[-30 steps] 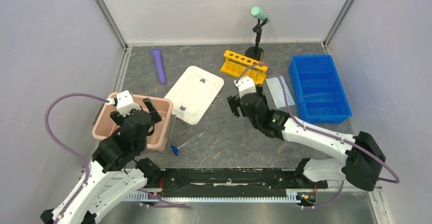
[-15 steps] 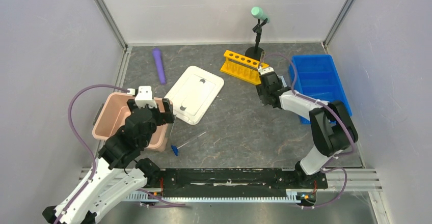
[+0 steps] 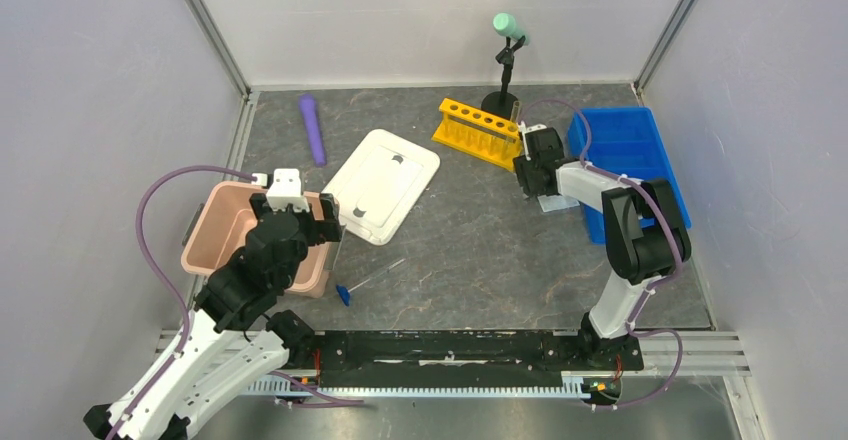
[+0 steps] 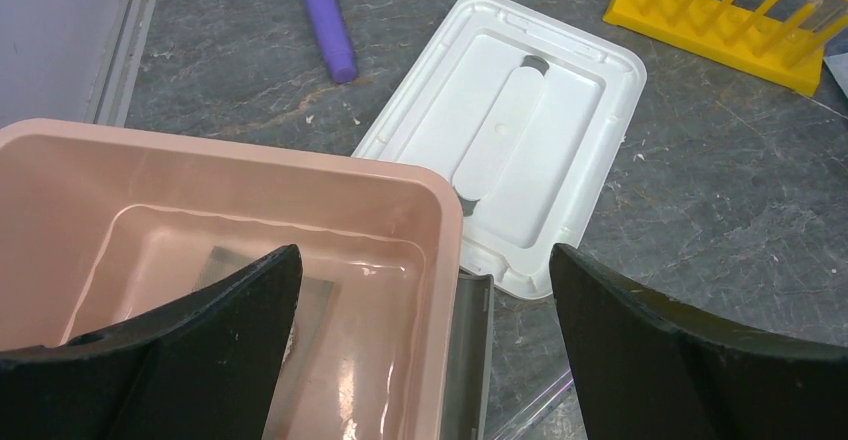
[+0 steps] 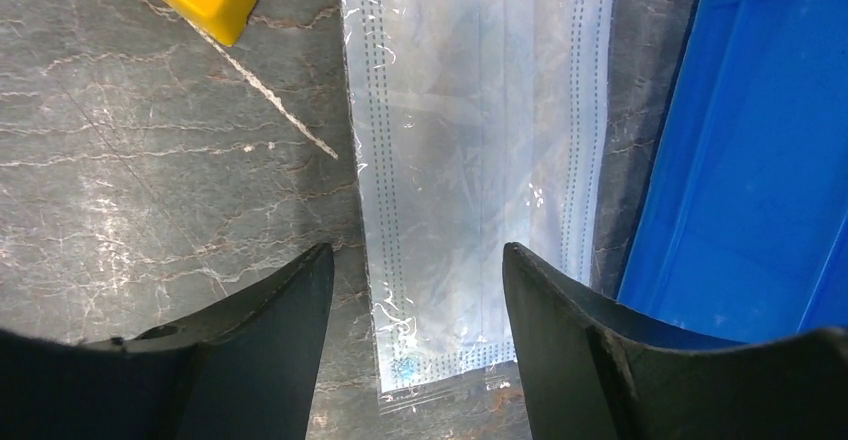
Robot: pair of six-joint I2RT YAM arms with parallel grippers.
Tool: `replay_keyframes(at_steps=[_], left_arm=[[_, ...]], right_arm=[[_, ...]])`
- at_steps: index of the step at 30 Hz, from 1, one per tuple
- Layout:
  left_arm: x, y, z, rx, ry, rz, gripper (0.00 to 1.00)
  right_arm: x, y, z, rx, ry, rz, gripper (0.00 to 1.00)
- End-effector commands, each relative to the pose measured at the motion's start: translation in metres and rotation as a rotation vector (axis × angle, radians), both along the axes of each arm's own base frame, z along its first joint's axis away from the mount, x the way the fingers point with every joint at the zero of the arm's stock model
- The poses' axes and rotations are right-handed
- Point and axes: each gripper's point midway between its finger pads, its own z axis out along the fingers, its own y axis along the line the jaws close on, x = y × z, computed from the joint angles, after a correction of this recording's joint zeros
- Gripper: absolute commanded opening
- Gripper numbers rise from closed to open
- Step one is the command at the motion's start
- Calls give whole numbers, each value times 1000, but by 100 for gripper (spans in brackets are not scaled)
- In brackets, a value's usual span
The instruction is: Organize the chemistry lab equipment
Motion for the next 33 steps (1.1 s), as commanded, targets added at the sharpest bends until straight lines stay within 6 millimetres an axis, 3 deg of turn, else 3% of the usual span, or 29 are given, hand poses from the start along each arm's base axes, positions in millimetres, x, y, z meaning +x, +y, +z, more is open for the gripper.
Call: replay_keyframes(at_steps=[1, 11, 15, 20, 22, 28, 33], left_arm=[[5, 3, 10, 20, -42, 12, 100], [3, 4, 12, 18, -37, 8, 100], [2, 6, 13, 20, -38, 13, 100], [-1, 5, 13, 13, -24, 10, 100], [-1, 5, 11, 13, -17, 11, 100], [0, -3, 9, 5, -8, -30, 100], [-2, -6, 8, 10, 3, -51, 100]], right_arm=[[1, 0, -8, 19, 27, 15, 68], [-26, -20, -27, 90, 103, -29, 57], [-33, -17, -34, 135, 127, -42, 47], [-49, -1, -38, 231, 149, -16, 29], [-62, 1, -40, 252, 154, -17, 22], [-98, 33, -38, 371, 148, 61, 2], [-115, 66, -28, 414, 134, 152, 0]])
